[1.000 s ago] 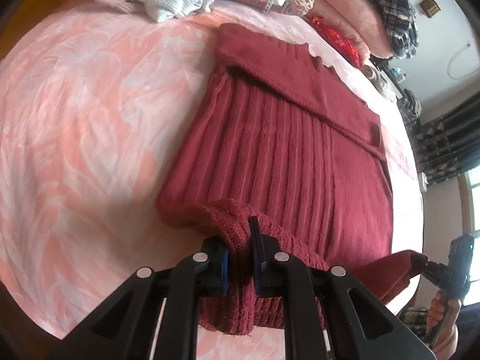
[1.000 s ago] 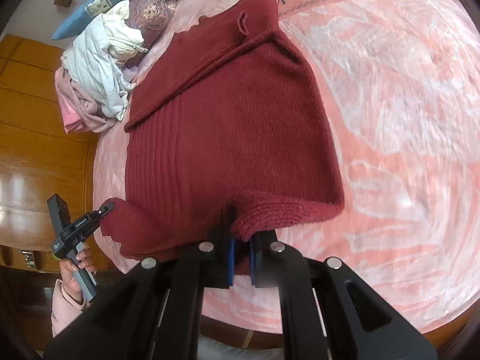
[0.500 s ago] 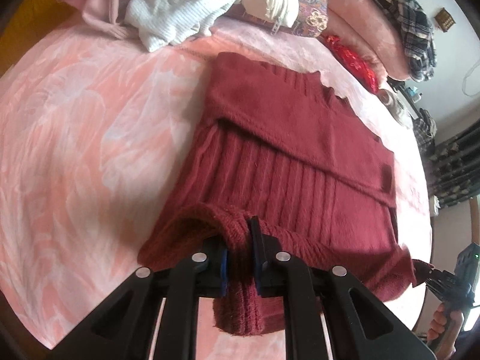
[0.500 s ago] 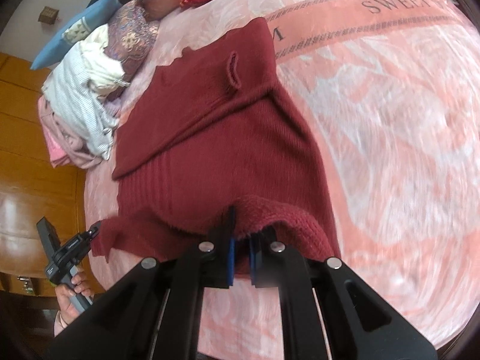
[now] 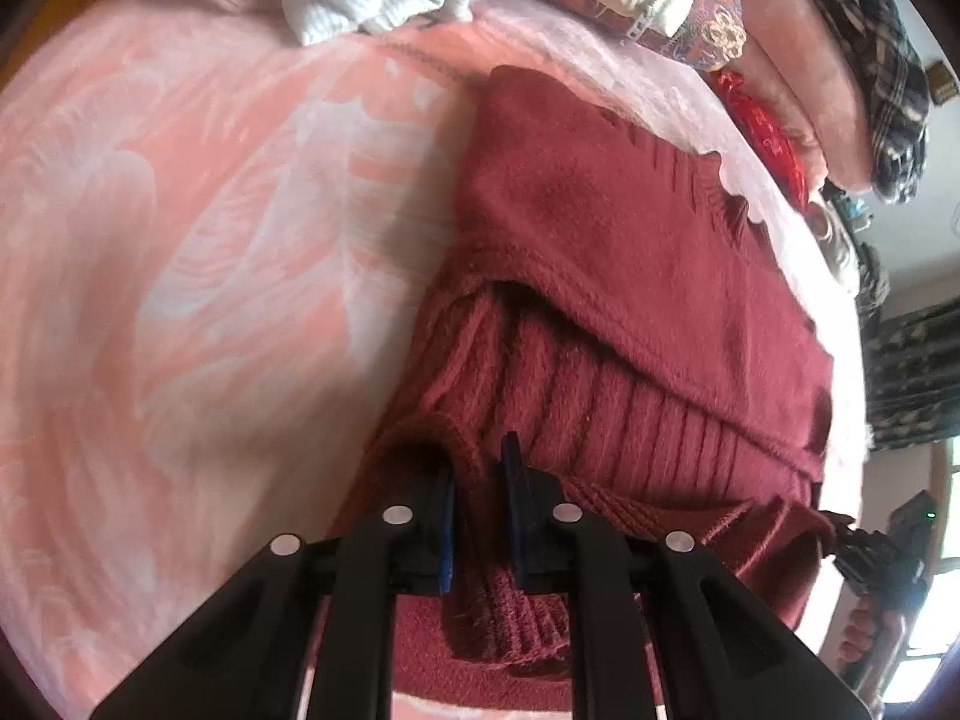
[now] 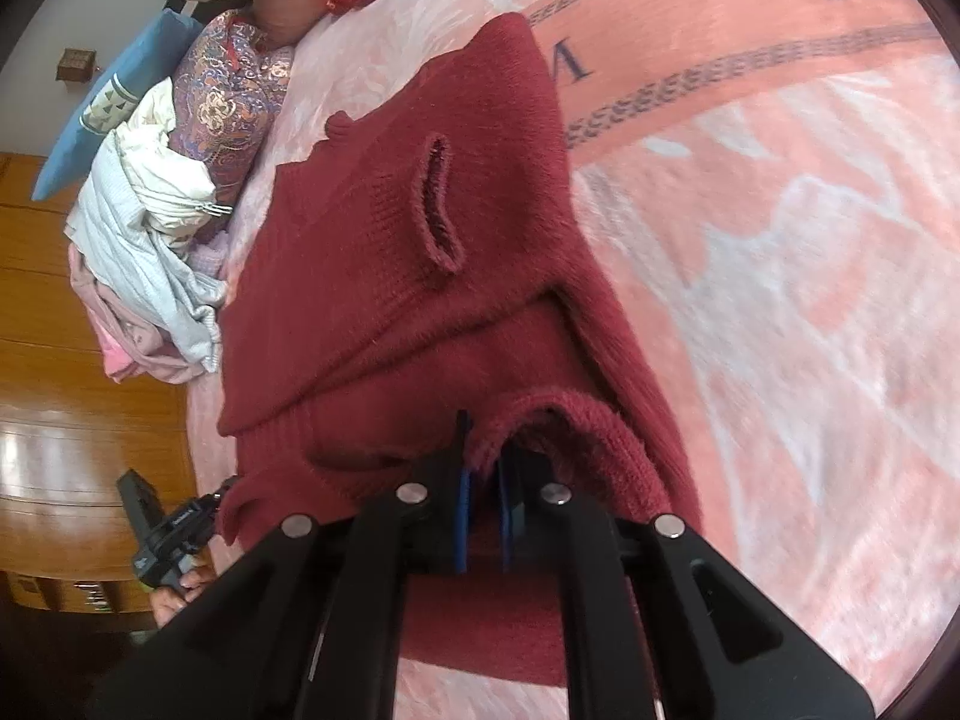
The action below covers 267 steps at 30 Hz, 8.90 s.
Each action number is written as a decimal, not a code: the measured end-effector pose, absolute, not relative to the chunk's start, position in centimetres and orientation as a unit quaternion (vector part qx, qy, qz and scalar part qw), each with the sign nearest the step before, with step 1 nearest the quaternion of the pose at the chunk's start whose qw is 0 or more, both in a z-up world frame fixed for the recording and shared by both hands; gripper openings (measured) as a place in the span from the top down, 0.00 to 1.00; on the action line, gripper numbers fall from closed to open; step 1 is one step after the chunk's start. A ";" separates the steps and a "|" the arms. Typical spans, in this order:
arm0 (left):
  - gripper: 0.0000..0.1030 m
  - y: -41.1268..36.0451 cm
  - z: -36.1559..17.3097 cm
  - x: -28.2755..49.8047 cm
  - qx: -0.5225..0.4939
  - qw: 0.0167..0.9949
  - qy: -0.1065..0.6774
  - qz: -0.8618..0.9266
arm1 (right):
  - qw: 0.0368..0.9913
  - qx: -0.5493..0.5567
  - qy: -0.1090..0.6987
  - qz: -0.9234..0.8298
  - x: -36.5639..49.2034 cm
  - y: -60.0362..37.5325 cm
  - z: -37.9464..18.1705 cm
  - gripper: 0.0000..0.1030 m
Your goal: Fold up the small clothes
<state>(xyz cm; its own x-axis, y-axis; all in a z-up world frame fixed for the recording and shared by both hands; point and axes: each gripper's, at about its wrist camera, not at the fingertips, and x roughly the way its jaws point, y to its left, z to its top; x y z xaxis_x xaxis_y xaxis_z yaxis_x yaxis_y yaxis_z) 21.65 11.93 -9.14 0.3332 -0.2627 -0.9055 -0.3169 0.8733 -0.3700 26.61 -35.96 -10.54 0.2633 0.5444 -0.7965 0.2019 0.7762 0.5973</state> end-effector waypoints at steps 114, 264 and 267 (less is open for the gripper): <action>0.92 5.2 -9.3 41.1 -0.008 0.890 0.455 0.029 | 0.830 0.116 0.546 0.008 44.6 -33.2 -10.1 0.92; 0.04 5.4 -9.7 28.3 -0.052 0.829 0.556 -0.035 | 0.779 0.064 0.602 0.165 32.7 -16.9 -7.5 0.82; 0.04 5.3 -9.7 28.2 -0.048 0.830 0.554 -0.033 | 0.768 0.082 0.608 0.187 32.7 -16.7 -8.2 0.69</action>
